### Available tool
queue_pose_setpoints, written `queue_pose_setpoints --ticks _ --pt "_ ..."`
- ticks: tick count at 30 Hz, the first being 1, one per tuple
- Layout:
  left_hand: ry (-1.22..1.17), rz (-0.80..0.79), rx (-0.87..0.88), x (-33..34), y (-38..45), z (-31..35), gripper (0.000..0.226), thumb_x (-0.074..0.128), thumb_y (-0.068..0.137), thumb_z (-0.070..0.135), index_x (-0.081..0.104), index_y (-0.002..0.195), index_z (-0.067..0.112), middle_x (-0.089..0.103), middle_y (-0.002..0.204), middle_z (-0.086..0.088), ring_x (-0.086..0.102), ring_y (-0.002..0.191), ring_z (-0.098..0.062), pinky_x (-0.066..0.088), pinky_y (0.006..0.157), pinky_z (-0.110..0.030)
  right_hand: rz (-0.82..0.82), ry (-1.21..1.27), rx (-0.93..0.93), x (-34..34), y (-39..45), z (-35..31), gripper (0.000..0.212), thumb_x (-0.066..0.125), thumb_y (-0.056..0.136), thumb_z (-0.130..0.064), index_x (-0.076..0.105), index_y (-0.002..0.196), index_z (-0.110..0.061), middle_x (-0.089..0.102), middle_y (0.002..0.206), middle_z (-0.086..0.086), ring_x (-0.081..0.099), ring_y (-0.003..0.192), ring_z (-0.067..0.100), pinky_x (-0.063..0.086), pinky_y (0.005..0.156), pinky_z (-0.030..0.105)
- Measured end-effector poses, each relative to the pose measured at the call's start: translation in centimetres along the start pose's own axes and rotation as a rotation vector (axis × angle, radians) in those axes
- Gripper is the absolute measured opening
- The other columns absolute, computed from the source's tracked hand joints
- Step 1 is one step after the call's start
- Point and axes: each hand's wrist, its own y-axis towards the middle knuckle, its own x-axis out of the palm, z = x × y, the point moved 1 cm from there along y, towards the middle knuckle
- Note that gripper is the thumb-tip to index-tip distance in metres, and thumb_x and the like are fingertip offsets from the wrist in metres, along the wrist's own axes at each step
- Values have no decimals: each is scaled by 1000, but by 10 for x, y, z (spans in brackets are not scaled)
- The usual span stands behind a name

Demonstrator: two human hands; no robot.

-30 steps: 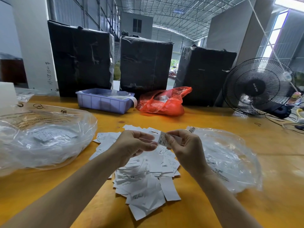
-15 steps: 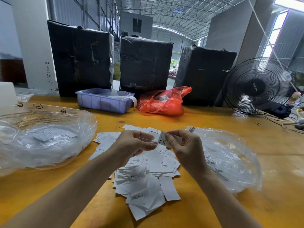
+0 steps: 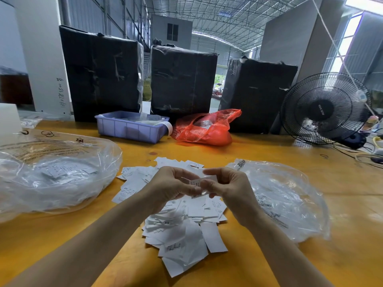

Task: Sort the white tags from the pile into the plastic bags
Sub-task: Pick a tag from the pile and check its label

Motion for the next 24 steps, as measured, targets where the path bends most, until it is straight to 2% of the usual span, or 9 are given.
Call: queue_pose_setpoints --ticks 3,8,10,13,14,16,19,21,24 --pt "-8 21 21 5 0 -3 26 83 60 0 71 79 12 72 69 -4 64 62 -11 49 60 -19 43 -17 -28 1 0 0 20 72 76 -13 67 95 -8 69 73 10 64 60 13 54 59 23" --pt "-72 80 42 7 1 -6 26 83 60 -1 70 78 12 73 70 -2 65 67 -13 49 69 -26 135 -61 -60 1 2 2 11 68 83 -7 71 94 -8 72 84 7 70 71 16 58 65 26" --pt "-89 72 53 10 0 -8 26 83 60 -1 69 79 10 73 71 -4 66 70 -16 52 73 -30 122 -123 -83 4 1 3 9 67 84 -9 74 87 -15 71 87 7 69 73 18 58 66 28" --pt "-114 73 78 14 -1 -9 25 83 60 1 69 80 6 71 69 -5 67 66 -17 54 67 -27 42 -199 -53 8 0 3 21 62 88 -22 73 70 -21 68 82 4 65 74 15 55 65 25" --pt "-126 89 81 14 0 -9 25 82 60 1 69 80 6 71 68 -4 66 66 -17 53 67 -28 4 -165 -8 8 0 2 27 58 87 -31 73 72 -15 67 78 6 63 72 15 54 64 24" --pt "-163 140 79 11 2 -9 24 82 60 2 69 81 5 70 69 -4 65 65 -17 52 68 -29 -45 -65 64 7 0 2 44 55 80 -43 71 93 -4 66 80 9 63 68 15 55 65 27" --pt "-220 179 55 8 2 -10 30 81 63 8 68 88 1 69 73 -8 65 62 -15 49 56 -22 -29 -115 8 5 -1 3 51 69 77 -27 59 124 -10 66 92 10 67 67 14 58 68 28" --pt "-258 195 28 9 2 -10 34 80 62 17 67 88 0 69 74 -11 64 65 -18 47 55 -22 -25 -163 -41 8 -2 3 47 72 80 -9 59 124 -12 69 91 11 66 64 9 56 64 22" --pt "-276 228 3 8 3 -8 26 74 71 28 66 78 4 68 70 -10 65 63 -18 50 56 -25 8 -162 -44 8 0 2 36 69 82 -3 64 117 -7 69 96 14 66 67 13 57 67 26"
